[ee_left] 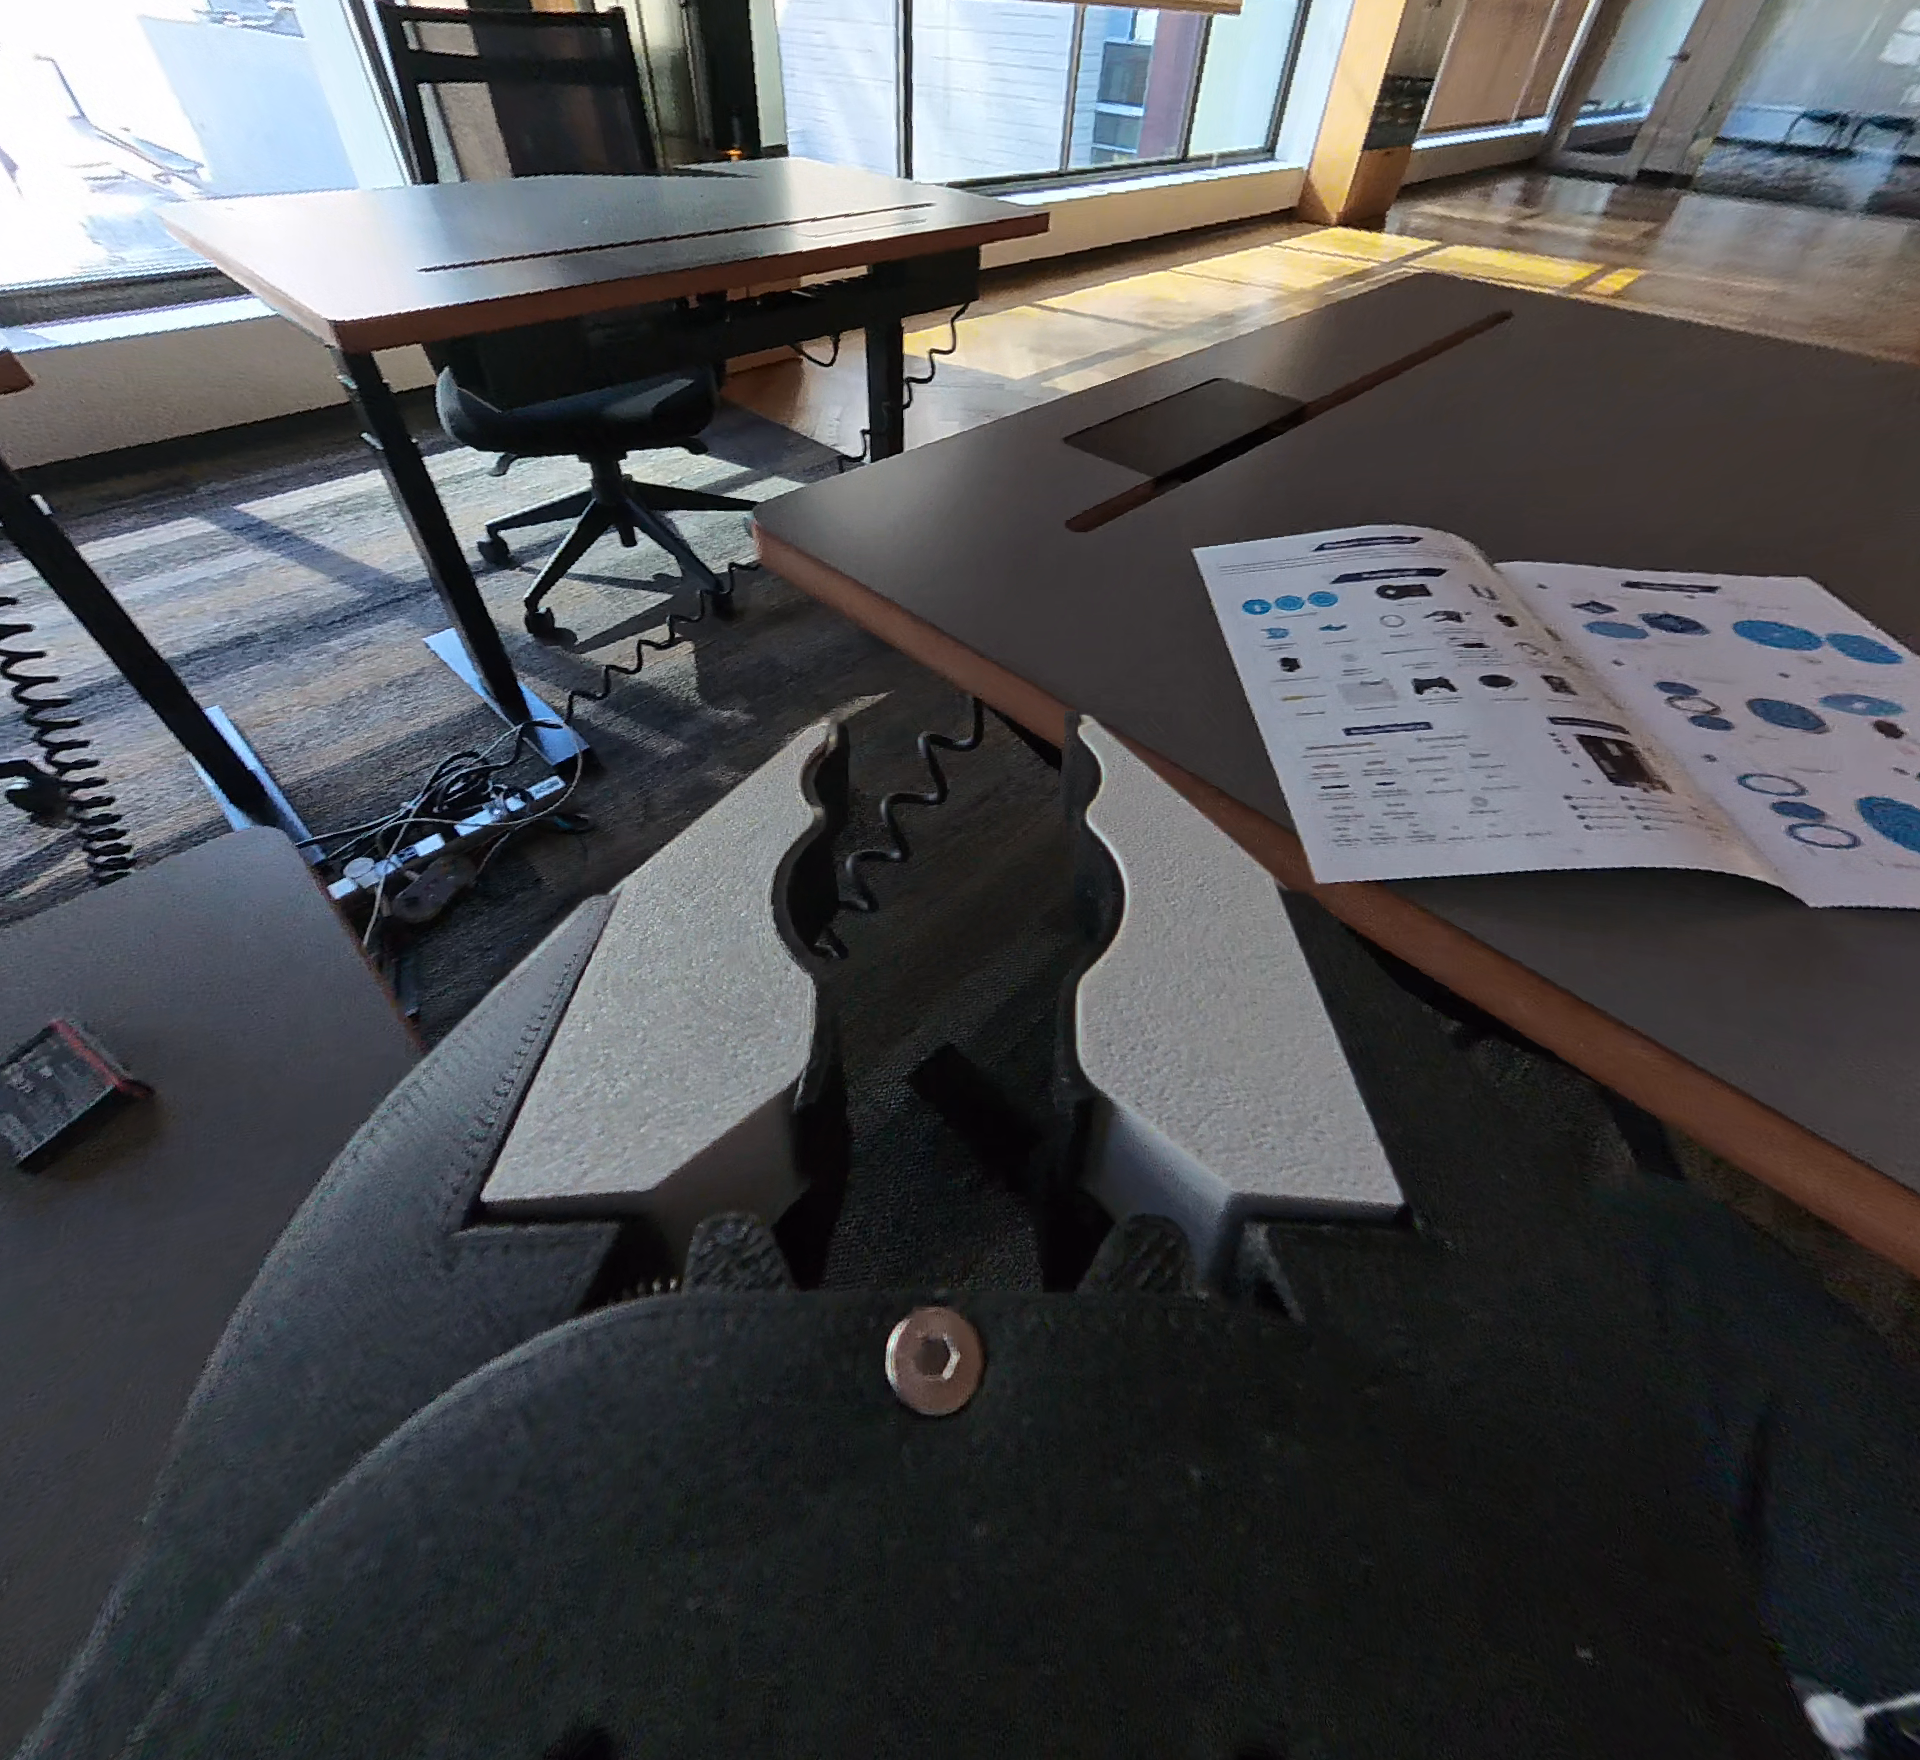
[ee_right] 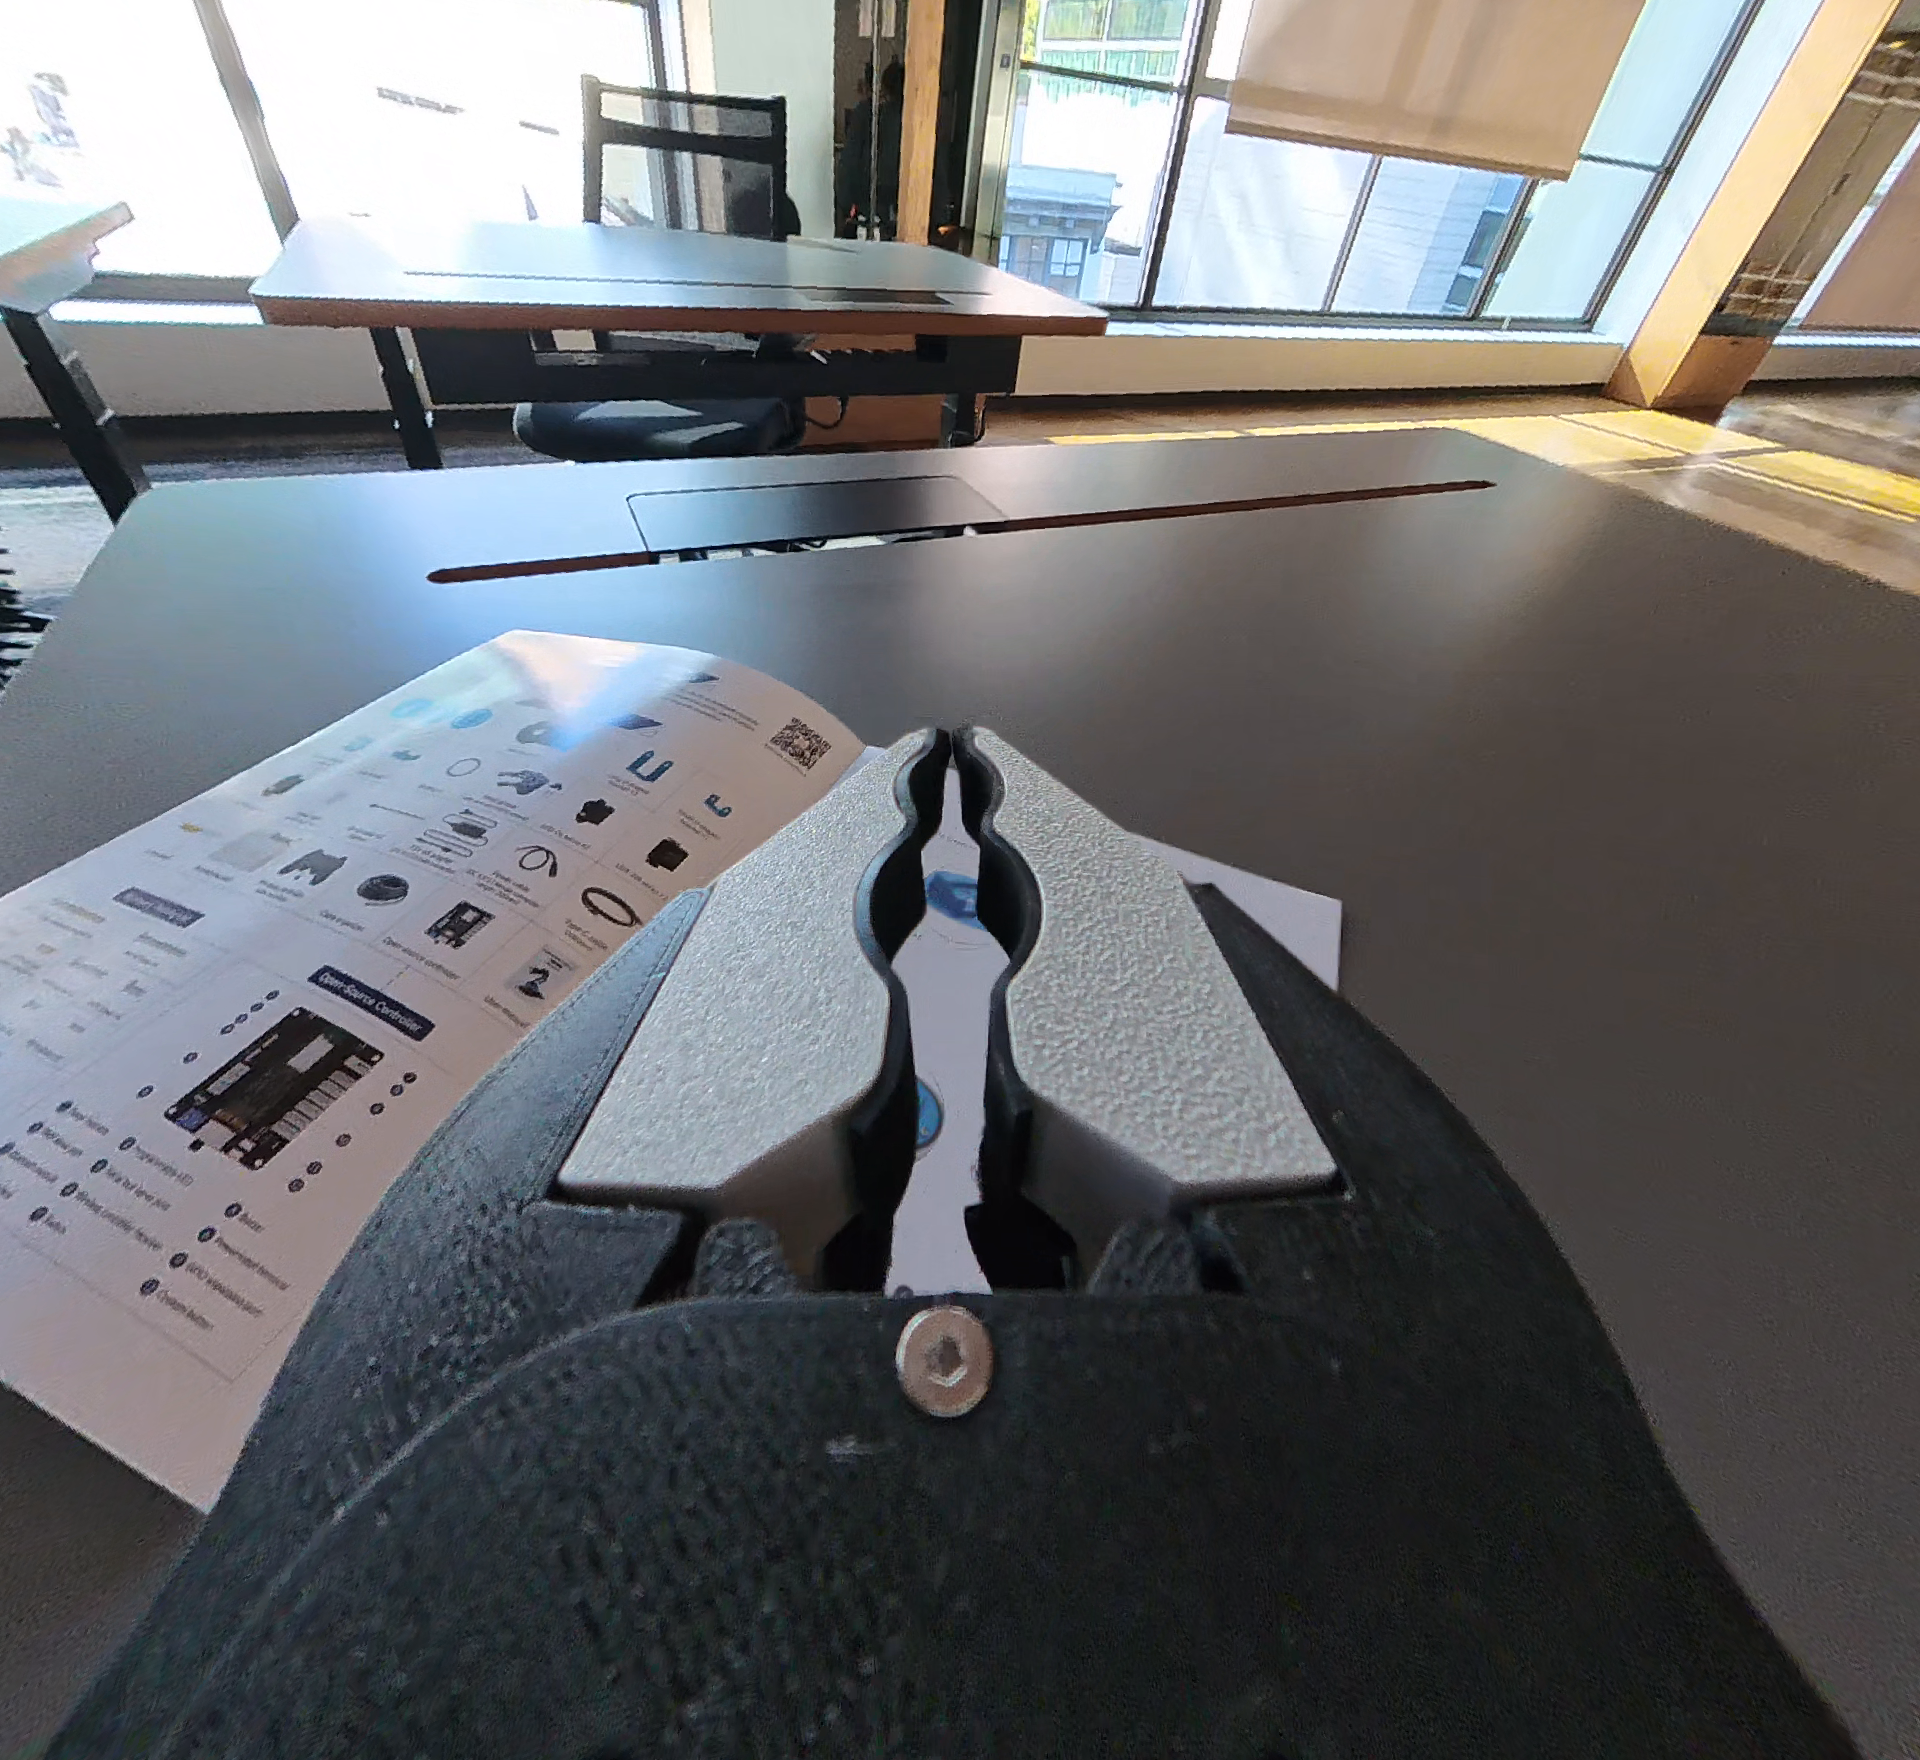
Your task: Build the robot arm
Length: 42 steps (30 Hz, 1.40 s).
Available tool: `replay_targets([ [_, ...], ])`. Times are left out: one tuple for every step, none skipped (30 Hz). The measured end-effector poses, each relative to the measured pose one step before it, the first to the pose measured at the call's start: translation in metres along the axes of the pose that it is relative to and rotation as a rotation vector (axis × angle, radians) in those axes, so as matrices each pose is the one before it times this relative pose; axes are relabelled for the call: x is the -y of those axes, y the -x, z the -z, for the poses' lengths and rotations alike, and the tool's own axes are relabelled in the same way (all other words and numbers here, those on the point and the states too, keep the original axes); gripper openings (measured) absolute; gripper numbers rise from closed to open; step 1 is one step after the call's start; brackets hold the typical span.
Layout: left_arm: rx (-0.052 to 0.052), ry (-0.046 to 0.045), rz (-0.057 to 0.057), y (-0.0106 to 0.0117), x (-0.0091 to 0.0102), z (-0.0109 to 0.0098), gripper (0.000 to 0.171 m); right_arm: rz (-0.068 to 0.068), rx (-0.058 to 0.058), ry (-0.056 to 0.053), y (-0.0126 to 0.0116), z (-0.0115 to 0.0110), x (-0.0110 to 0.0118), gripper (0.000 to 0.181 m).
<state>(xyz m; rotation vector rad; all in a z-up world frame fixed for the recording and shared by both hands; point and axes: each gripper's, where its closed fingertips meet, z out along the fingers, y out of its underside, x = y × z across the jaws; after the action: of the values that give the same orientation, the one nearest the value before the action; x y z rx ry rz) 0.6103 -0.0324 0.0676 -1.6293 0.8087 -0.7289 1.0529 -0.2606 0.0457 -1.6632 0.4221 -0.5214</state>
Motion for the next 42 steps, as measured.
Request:
replay_targets([
  [0.0221,0.00285,0.0006,0.00611,-0.00114,0.00004,0.040,0.0045,0.0102,0.0228,0.00291,-0.00298,-0.00447,0.000],
  [0.0150,0.00031,0.0035,0.00499,-0.00139,-0.00026,0.040,0.0024,0.0132,0.0196,0.00360,-0.00278,-0.00385,0.001],
  [0.0086,0.00588,0.0052,0.00410,-0.00248,-0.00084,0.040,0.0006,0.0139,0.0070,0.00395,-0.00214,-0.00185,0.002],
  [0.0105,0.01137,0.0056,0.00461,-0.00353,-0.00139,0.041,0.0065,0.0035,0.0014,0.00284,-0.00139,-0.00067,0.003],
  [0.0135,0.00926,0.0041,0.00485,-0.00352,-0.00156,0.041,0.0148,-0.0036,-0.0009,0.00193,-0.00073,-0.00008,0.004],
  [0.0133,0.00556,0.0032,0.00487,-0.00289,-0.00135,0.042,0.0160,-0.0074,-0.0041,0.00121,-0.00020,0.00080,0.006],
  [0.0115,0.00669,0.0028,0.00446,-0.00264,-0.00125,0.043,0.0156,-0.0070,-0.0047,0.00106,-0.00005,0.00117,0.007],
  [0.0108,0.00781,0.0032,0.00429,-0.00232,-0.00097,0.044,0.0146,-0.0070,-0.0007,0.00055,-0.00037,0.00058,0.007],
  [0.0119,0.00410,0.0034,0.00429,-0.00155,-0.00056,0.045,0.0121,-0.0088,-0.0004,-0.00028,-0.00024,0.00042,0.007],
  [0.0122,-0.00233,0.0026,0.00416,-0.00041,0.00002,0.045,0.0081,-0.0093,-0.0079,-0.00108,-0.00011,0.00130,0.009],
  [0.0107,-0.00947,0.0028,0.00375,0.00083,0.00056,0.045,0.0018,-0.0114,-0.0124,-0.00196,0.00037,0.00182,0.009],
  [0.0088,-0.01214,0.0034,0.00316,0.00125,0.00064,0.045,-0.0010,-0.0116,-0.0154,-0.00222,0.00076,0.00229,0.010],
  [0.0075,-0.00826,0.0016,0.00263,0.00078,0.00054,0.045,-0.0016,-0.0057,-0.0171,-0.00134,0.00091,0.00264,0.012],
  [0.0088,-0.00445,-0.0017,0.00263,0.00031,0.00051,0.045,-0.0024,-0.0010,-0.0173,-0.00030,0.00106,0.00296,0.013],
  [0.0103,-0.00360,-0.0046,0.00270,0.00012,0.00033,0.045,0.0018,-0.0054,-0.0133,-0.00063,0.00101,0.00258,0.013],
  [0.0098,-0.00362,-0.0058,0.00235,0.00032,0.00029,0.045,0.0084,-0.0098,-0.0118,-0.00118,0.00094,0.00222,0.014],
  [0.0092,-0.00455,-0.0044,0.00196,0.00045,0.00015,0.044,0.0073,-0.0044,-0.0108,-0.00042,0.00065,0.00169,0.014],
  [0.0071,-0.00545,-0.0024,0.00133,0.00046,0.00013,0.045,0.0011,0.0046,-0.0031,0.00067,-0.00002,0.00044,0.015],
  [0.0028,-0.00293,-0.0022,0.00041,0.00011,-0.00026,0.044,-0.0030,0.0055,0.0068,0.00076,-0.00084,-0.00125,0.016],
  [0.0005,0.00181,-0.0028,-0.00003,-0.00061,-0.00066,0.044,-0.0005,0.0044,0.0103,0.00070,-0.00122,-0.00216,0.017],
  [0.0007,0.00506,-0.0033,-0.00012,-0.00145,-0.00107,0.044,0.0017,0.0043,0.0101,0.00077,-0.00122,-0.00226,0.018],
  [-0.0001,0.00562,-0.0033,-0.00008,-0.00168,-0.00122,0.044,0.0013,0.0039,0.0081,0.00087,-0.00110,-0.00165,0.019],
  [-0.0009,0.00457,-0.0028,-0.00017,-0.00170,-0.00141,0.044,0.0020,0.0027,0.0034,0.00074,-0.00058,-0.00071,0.020],
  [0.0000,0.00481,-0.0011,0.00019,-0.00184,-0.00136,0.044,0.0023,0.0017,-0.0009,0.00044,-0.00021,0.00001,0.021],
  [-0.0011,0.00599,0.0012,0.00022,-0.00188,-0.00134,0.044,0.0007,0.0008,-0.0017,0.00019,0.00007,0.00015,0.022],
  [-0.0028,0.00532,0.0028,0.00002,-0.00164,-0.00108,0.044,-0.0013,0.0018,-0.0016,0.00016,-0.00001,0.00018,0.023],
  [-0.0019,0.00315,0.0033,0.00019,-0.00092,-0.00078,0.044,-0.0031,0.0044,-0.0001,0.00032,-0.00012,-0.00009,0.024],
  [-0.0012,0.00093,0.0026,0.00015,-0.00036,-0.00022,0.044,0.0000,0.0126,0.0034,0.00153,-0.00008,-0.00070,0.027],
  [-0.0002,-0.00108,0.0011,0.00003,0.00032,0.00011,0.044,-0.0056,0.0038,0.0020,0.00029,-0.00031,-0.00048,0.028],
  [0.0014,-0.00150,-0.0009,0.00019,0.00052,0.00033,0.044,-0.0026,0.0002,0.0034,-0.00029,-0.00024,-0.00065,0.029],
  [0.0020,-0.00091,-0.0026,0.00004,0.00051,0.00047,0.045,-0.0003,-0.0024,0.0027,-0.00063,-0.00019,-0.00062,0.029],
  [0.0020,-0.00130,-0.0031,0.00008,0.00056,0.00045,0.044,-0.0009,-0.0022,0.0031,-0.00052,-0.00023,-0.00056,0.029],
  [0.0017,-0.00082,-0.0025,-0.00001,0.00033,0.00030,0.044,-0.0025,0.0001,0.0015,-0.00019,-0.00004,-0.00027,0.029],
  [0.0004,0.00017,-0.0011,-0.00001,0.00014,0.00020,0.045,-0.0016,-0.0013,0.0019,-0.00045,0.00000,-0.00034,0.029],
  [-0.0011,-0.00071,0.0009,-0.00022,0.00020,-0.00003,0.045,-0.0001,-0.0028,0.0016,-0.00065,0.00017,-0.00028,0.029],
  [-0.0025,-0.00137,0.0020,-0.00049,0.00019,-0.00010,0.045,-0.0017,-0.0012,-0.0013,-0.00048,0.00021,0.00006,0.029],
  [-0.0026,0.00065,0.0013,-0.00045,-0.00025,-0.00014,0.045,-0.0029,0.0017,-0.0005,0.00015,0.00003,0.00011,0.029],
  [-0.0012,0.00289,-0.0004,-0.00023,-0.00049,-0.00032,0.045,-0.0017,0.0016,0.0005,0.00012,-0.00014,-0.00020,0.029],
  [0.0004,0.00183,-0.0014,-0.00006,-0.00021,-0.00007,0.045,0.0010,0.0005,0.0018,0.00020,-0.00014,-0.00040,0.029],
  [0.0010,-0.00055,-0.0007,0.00012,0.00016,0.00005,0.045,0.0020,-0.0003,0.0033,0.00007,-0.00012,-0.00058,0.029],
  [-0.0009,-0.00174,0.0004,-0.00022,0.00049,0.00015,0.045,0.0017,-0.0010,0.0010,-0.00007,-0.00004,-0.00009,0.029],
  [-0.0009,-0.00100,0.0001,-0.00021,0.00038,0.00021,0.045,0.0003,-0.0007,-0.0016,-0.00008,0.00018,0.00030,0.029],
])
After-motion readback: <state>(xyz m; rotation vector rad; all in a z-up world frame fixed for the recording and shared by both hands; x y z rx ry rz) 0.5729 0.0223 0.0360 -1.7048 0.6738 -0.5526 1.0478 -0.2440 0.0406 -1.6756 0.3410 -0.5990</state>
